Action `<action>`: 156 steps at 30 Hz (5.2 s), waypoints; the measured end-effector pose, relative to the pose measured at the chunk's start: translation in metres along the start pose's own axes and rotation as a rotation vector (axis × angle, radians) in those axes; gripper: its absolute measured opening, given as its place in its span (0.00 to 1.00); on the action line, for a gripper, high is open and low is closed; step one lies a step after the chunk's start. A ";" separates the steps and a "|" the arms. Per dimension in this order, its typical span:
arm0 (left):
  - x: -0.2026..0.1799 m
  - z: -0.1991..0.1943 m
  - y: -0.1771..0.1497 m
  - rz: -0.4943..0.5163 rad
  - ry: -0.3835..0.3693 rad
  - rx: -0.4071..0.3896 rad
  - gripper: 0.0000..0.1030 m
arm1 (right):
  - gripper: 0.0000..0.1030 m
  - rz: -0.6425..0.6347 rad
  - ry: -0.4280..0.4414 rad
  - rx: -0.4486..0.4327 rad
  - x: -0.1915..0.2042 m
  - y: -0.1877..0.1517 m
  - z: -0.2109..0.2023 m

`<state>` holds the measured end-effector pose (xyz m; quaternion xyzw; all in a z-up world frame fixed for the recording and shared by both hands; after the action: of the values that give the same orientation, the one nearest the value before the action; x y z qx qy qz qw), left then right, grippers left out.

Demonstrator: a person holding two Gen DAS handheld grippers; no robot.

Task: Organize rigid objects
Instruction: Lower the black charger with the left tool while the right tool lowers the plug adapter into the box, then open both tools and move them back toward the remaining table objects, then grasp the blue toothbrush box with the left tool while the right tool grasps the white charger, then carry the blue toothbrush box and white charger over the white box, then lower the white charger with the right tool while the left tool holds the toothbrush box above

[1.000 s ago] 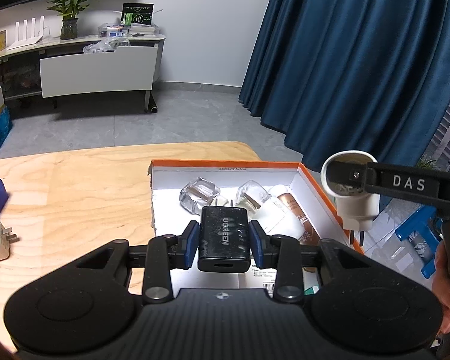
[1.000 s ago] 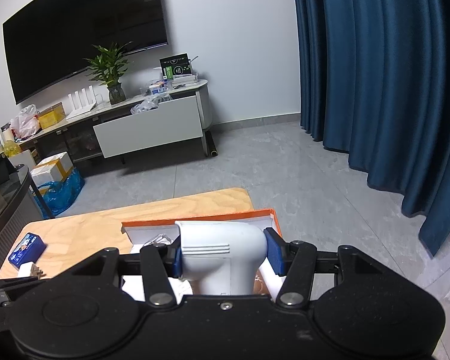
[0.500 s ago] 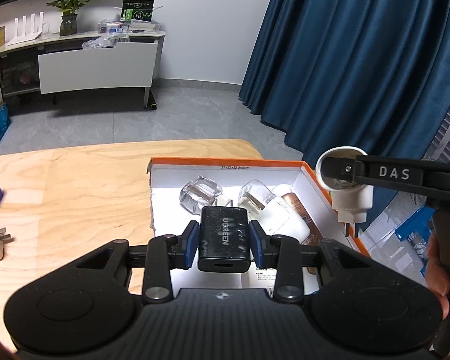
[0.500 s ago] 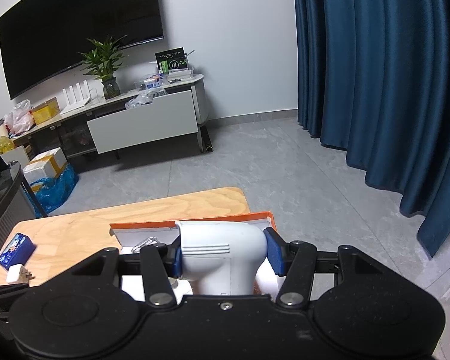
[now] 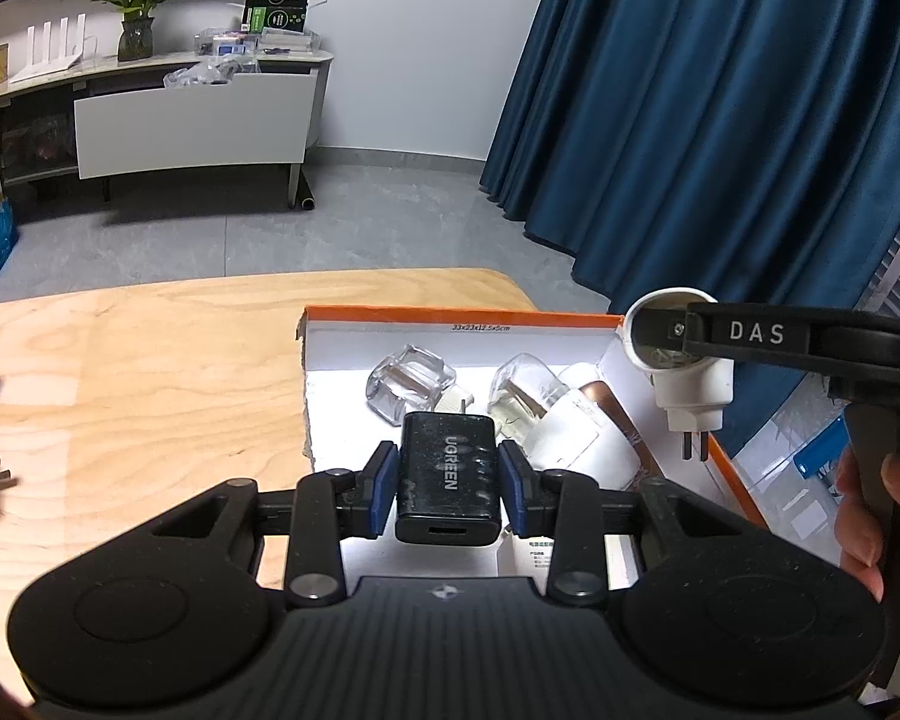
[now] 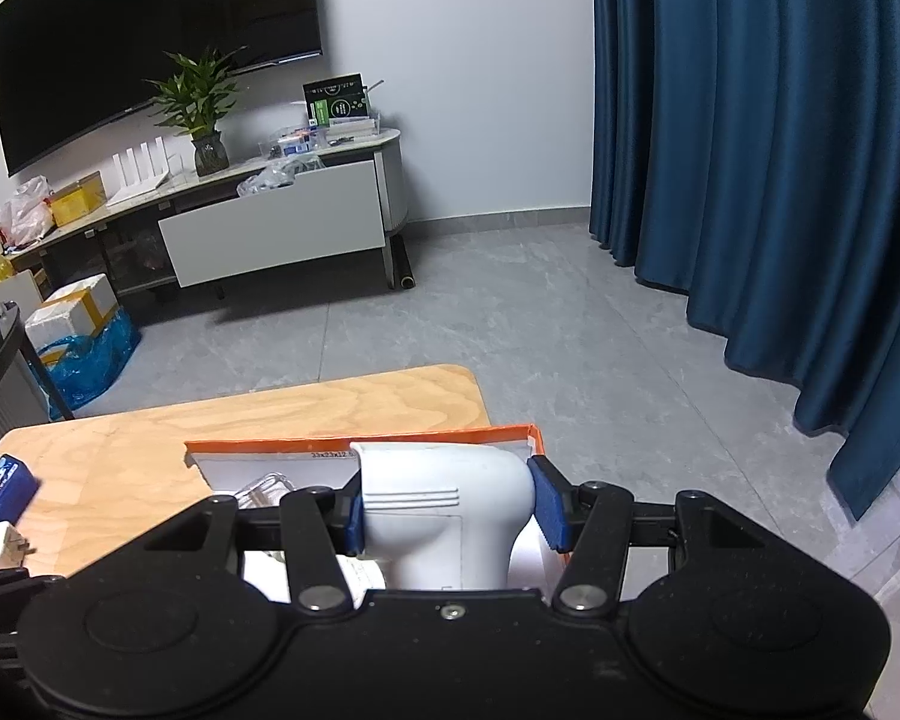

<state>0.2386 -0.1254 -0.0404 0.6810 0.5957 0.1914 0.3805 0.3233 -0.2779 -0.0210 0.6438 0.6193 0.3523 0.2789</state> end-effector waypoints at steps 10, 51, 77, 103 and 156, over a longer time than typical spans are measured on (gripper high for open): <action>0.000 0.008 0.000 0.000 0.003 0.014 0.35 | 0.62 -0.006 -0.010 0.017 0.000 0.002 0.018; 0.195 -0.114 -0.049 -0.318 0.393 -0.061 0.86 | 0.77 -0.180 0.271 0.032 0.154 -0.051 -0.060; 0.259 -0.030 -0.007 -0.118 0.362 0.043 0.60 | 0.77 -0.373 0.408 0.115 0.231 -0.076 -0.027; 0.234 -0.124 -0.047 -0.263 0.357 -0.101 0.60 | 0.62 -0.761 0.683 0.297 0.356 -0.082 0.078; -0.055 -0.113 -0.083 0.027 0.001 -0.127 0.60 | 0.62 -0.019 0.054 -0.146 0.015 -0.109 -0.170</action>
<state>0.0910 -0.1448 -0.0200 0.6634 0.5733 0.2342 0.4199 0.1219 -0.2675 -0.0044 0.6063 0.6053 0.4111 0.3115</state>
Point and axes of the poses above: each gripper's, at about its wrist camera, not at the fingertips, and z roughly the way its jaws point, x to its left, y to its top, the point moved 4 cm from there along z, roughly the way its jaws point, and after that the axes turned 2 degrees about z, right-handed, at the moved point
